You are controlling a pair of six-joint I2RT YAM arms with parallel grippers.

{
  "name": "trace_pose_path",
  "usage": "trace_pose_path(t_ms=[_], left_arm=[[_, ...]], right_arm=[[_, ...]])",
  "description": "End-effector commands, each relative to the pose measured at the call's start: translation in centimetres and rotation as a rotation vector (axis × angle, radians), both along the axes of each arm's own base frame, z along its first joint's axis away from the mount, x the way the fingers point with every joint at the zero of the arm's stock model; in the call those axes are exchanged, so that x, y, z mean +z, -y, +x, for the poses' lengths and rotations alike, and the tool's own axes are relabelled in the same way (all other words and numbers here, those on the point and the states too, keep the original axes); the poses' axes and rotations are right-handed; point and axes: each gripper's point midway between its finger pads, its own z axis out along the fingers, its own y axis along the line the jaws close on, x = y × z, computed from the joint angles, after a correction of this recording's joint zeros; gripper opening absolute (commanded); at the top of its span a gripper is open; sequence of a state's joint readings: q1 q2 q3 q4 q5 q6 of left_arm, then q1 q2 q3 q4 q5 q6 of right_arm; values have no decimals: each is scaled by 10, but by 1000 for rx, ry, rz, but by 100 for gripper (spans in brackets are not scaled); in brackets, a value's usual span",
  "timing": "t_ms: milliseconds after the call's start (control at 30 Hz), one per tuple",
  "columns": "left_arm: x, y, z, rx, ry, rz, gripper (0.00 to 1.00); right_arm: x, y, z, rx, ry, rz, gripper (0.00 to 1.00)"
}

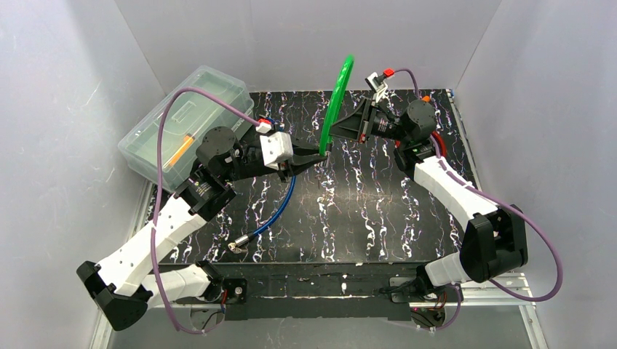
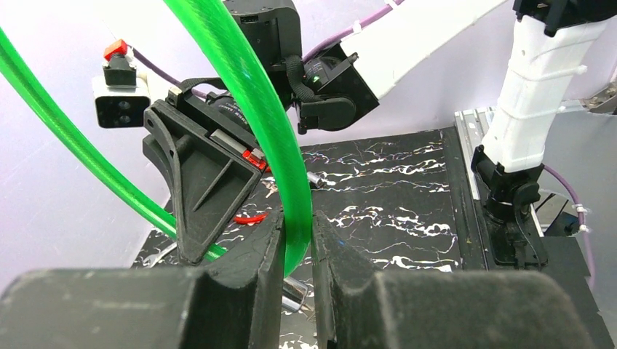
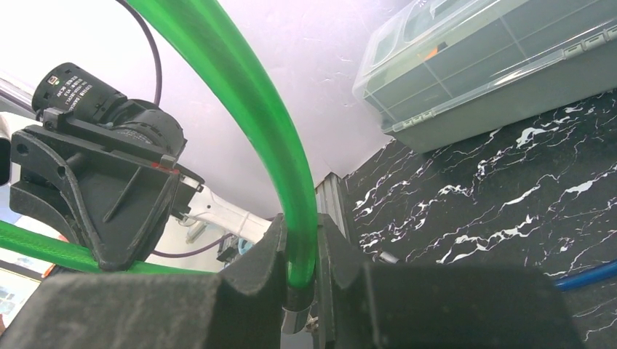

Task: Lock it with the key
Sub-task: Lock the lock.

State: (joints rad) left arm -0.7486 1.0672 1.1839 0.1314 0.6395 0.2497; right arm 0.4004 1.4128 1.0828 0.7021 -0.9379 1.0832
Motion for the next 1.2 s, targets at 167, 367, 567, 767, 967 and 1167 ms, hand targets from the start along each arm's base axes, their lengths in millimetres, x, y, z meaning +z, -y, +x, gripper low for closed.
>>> trace_pose_path(t_ms=[167,367,567,767,967,1167], left_arm=[[-19,1,4,4,-37,39,0],[-30,-1,-4,-24,-38,85,0],[-32,-2,6,33,-77,76,0],[-36,-2,35,165,-120,70,0],[-55,1,45,184,-92,120,0],[-81,1,41,136,2,194,0]], right_arm=[[33,2,-20,32,88,69,1],[34,1,-18,30,76,72,1],[38,2,-21,41,84,89,1],[32,2,-23,44,86,85,1],[28,2,-23,48,65,79,1],[29,1,-21,53,21,90,1]])
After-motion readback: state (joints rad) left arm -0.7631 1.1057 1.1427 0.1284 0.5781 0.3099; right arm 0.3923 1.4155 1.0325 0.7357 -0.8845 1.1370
